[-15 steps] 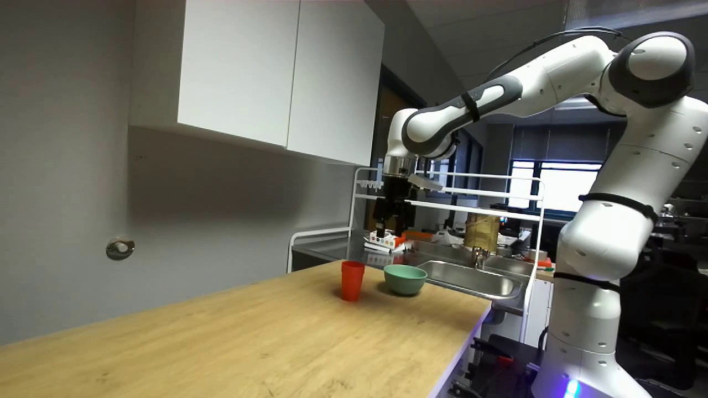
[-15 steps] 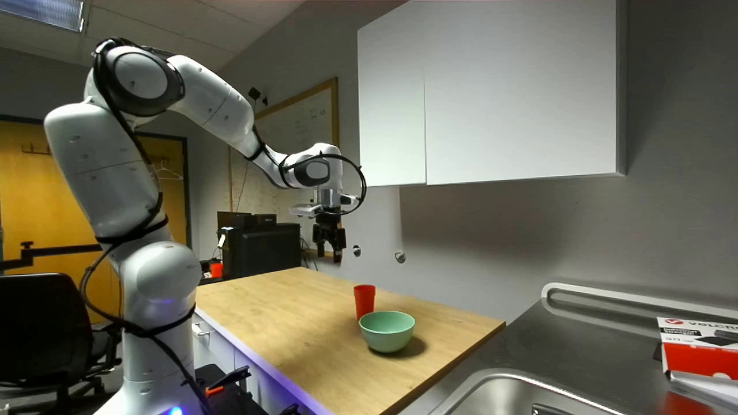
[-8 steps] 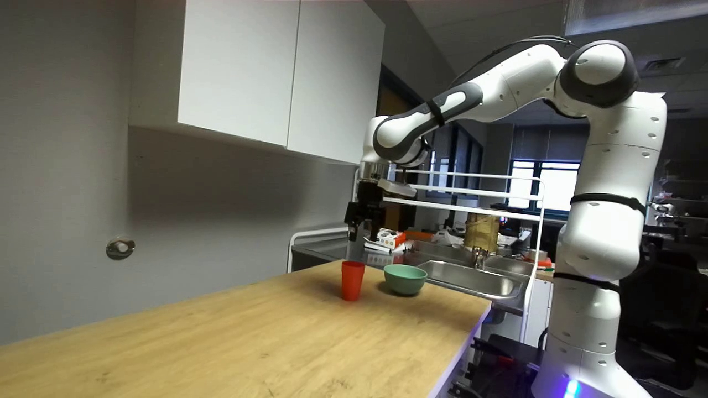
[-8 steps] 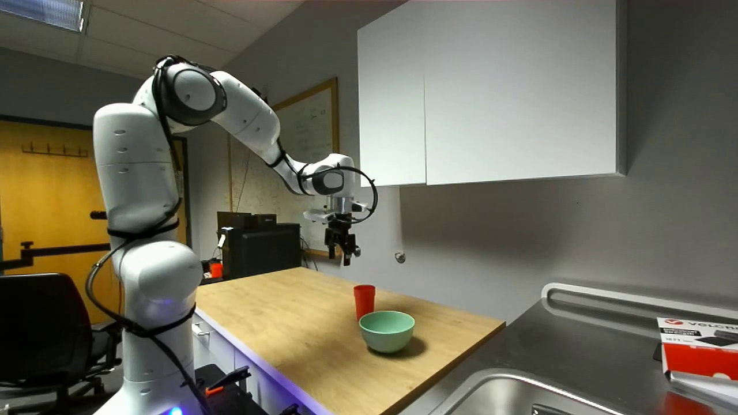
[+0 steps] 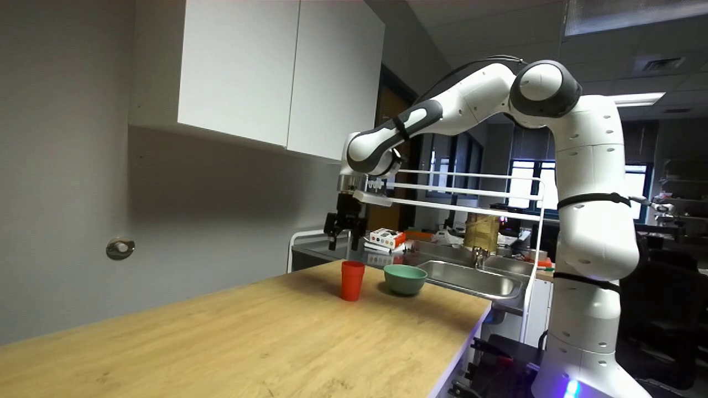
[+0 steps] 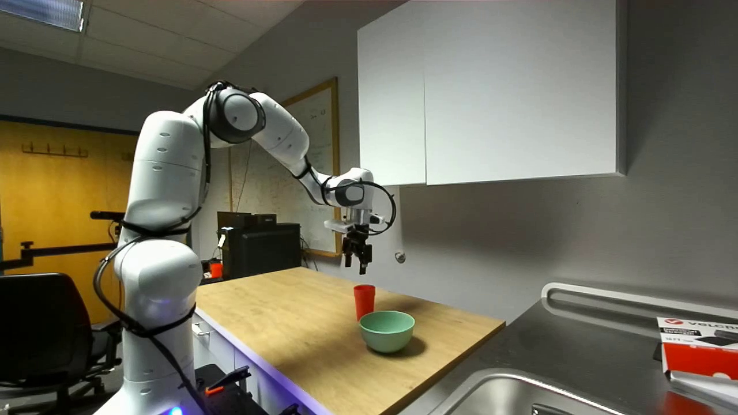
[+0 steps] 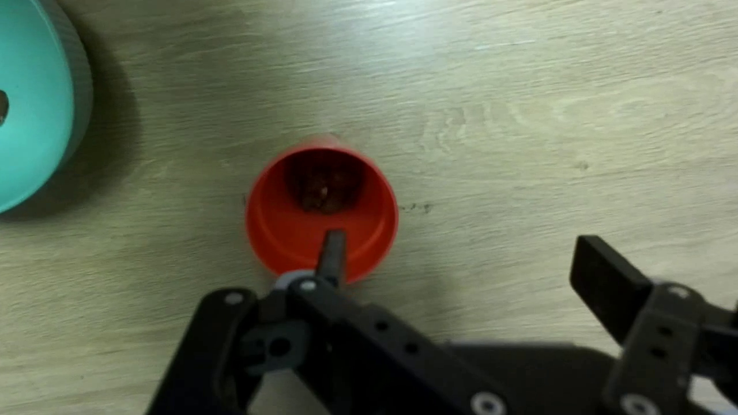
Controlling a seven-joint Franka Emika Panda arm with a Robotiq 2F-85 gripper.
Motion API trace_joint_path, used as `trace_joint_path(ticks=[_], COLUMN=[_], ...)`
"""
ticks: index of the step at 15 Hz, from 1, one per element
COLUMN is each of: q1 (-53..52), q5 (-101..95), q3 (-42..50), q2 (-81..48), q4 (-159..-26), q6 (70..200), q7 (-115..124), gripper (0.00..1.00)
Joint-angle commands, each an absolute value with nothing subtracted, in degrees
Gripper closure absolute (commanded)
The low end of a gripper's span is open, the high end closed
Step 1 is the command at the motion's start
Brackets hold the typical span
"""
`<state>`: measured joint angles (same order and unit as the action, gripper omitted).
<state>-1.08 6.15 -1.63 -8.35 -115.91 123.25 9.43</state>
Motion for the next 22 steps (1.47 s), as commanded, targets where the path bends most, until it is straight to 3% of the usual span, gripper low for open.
trace_joint_path(ticks=[1, 7, 8, 10, 12, 18, 20, 22], q1=[-0.7, 0.2, 0.4, 0.8, 1.0, 1.0, 1.1, 1.4], q5=[8.0, 10.3, 10.7, 11.3, 11.5, 10.8, 10.5, 10.3], q3=[-1.0, -0.2, -0.1, 0.0, 0.1, 0.5, 0.8, 1.2], q2=[-14.7, -20.2, -20.6, -21.5, -22.1, -21.9, -21.2, -19.5], q4=[-109.5, -106.6, -106.3, -105.6, -105.1, -104.6, -104.9, -105.9], q6=[120.3, 118.6, 118.3, 118.1, 117.8, 117.2, 117.0, 117.1], q7=[10.1, 10.0, 9.9, 9.9, 10.0, 9.9, 9.7, 9.3], gripper=[0.00, 0.00, 0.25, 0.32, 0.51, 0.95, 1.00, 0.97])
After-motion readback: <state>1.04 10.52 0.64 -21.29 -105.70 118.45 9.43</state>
